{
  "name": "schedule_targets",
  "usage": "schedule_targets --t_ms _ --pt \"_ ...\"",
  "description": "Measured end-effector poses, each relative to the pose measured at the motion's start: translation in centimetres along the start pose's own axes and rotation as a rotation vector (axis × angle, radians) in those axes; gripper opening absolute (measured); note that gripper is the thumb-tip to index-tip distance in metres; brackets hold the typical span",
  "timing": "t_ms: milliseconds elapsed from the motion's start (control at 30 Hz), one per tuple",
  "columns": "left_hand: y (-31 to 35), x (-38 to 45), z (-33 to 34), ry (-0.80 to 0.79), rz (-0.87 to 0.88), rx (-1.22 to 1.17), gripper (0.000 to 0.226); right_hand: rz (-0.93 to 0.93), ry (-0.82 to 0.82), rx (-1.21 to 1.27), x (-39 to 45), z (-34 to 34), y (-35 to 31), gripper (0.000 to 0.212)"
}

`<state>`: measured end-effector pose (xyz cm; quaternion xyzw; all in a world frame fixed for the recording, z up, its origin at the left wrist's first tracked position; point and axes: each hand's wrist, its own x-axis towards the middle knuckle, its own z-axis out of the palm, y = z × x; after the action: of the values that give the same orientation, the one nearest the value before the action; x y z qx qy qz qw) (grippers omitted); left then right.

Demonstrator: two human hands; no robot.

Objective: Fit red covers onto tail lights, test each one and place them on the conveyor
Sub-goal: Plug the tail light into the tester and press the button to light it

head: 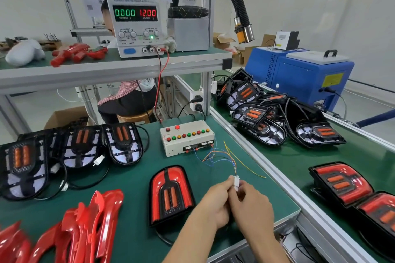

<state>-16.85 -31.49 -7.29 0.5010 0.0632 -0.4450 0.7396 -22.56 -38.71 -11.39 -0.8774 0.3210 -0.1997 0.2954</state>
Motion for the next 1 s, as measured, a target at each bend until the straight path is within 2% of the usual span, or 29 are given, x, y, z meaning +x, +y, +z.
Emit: schedule_targets --t_ms 133,433,567,700,833,900,1000 --pt "0.2 -0.3 0.0 0.018 -0.026 0.004 0.043 0.002 -0.034 -0.092 -0.2 0.3 -0.2 0.043" --pt "0.1 1.1 -0.2 0.106 -0.081 -0.012 0.043 0.017 -0.06 -0.09 -0.9 0.6 -0.6 0.037" --pt "0.2 1.9 -0.3 0.105 -0.108 0.034 0.037 0.053 -0.063 -0.011 -1.4 0.5 -0.5 0.033" --pt "-0.7 2.3 0.0 0.157 -0.033 0.044 0.04 0.068 -0.085 0.068 -2.1 0.2 -0.1 0.035" --pt "-1.4 0.8 -0.1 0.33 0.108 0.295 0.039 0.099 -0.055 0.193 -2.7 -0.3 0.3 0.044" --pt "-1.6 -1.3 -0.1 0.368 0.169 0.513 0.036 0.094 -0.071 0.247 -2.9 -0.6 0.3 0.039" --pt "-2.0 -4.8 -0.6 0.34 0.238 0.712 0.046 0.03 -0.156 0.279 -3.1 -0.9 -0.3 0.023"
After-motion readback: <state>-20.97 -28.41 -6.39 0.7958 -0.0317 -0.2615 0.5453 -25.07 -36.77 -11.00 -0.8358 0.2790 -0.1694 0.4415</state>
